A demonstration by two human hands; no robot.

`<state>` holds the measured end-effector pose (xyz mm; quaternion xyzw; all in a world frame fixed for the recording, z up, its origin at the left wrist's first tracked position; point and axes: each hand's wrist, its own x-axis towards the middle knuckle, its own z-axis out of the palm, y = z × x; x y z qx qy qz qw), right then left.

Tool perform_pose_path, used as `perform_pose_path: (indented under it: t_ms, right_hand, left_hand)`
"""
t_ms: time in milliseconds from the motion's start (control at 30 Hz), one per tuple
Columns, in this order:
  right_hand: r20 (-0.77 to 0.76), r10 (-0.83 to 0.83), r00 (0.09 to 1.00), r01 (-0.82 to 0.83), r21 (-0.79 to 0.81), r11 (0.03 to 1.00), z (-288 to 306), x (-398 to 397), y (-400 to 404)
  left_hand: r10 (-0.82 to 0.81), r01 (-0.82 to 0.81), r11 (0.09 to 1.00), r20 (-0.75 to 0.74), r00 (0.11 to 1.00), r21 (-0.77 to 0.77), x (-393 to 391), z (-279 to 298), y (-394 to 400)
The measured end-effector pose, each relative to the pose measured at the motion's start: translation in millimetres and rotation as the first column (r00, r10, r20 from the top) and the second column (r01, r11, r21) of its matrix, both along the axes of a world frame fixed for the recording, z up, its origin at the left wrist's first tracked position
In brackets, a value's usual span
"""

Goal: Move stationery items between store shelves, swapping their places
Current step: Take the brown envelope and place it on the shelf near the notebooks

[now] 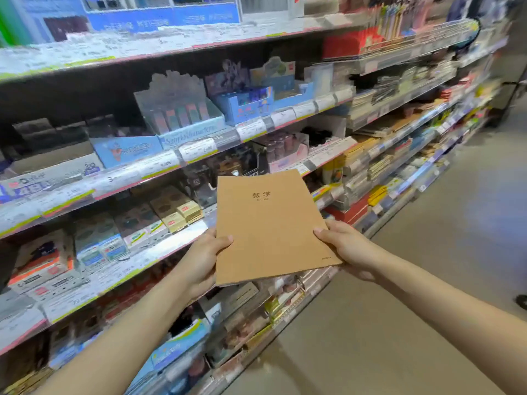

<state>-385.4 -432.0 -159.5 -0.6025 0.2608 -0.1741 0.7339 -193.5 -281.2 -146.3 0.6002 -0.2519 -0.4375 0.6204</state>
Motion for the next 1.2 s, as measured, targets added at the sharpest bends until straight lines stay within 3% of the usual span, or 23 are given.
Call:
perform_pose_path:
  t_ms: [367,700,833,1200]
  right_hand:
    - [-0.021,-0.254,0.967,0.254,0.009,0.967,-2,-131,-171]
    - [-0.027,-0.396,0.918,0.395,-0.036,0.918,-5,-242,-309]
    - [-0.038,-0.444,0.895,0.443,-0.04,0.896,-9,-266,-358]
    - [-0.077,-0.534,0.842,0.533,-0.04,0.845,-22,-296,-535]
  left_hand:
    - [-0.248,0.248,0.969,0.094,0.964,0.006,-101,-2,-224]
    - [-0.325,0.326,0.945,0.085,0.942,0.007,-199,-2,-401]
    - [-0.368,0.367,0.93,0.038,0.929,0.025,-222,-4,-458]
    - [-0.48,0.473,0.876,0.088,0.873,0.091,-241,-22,-662]
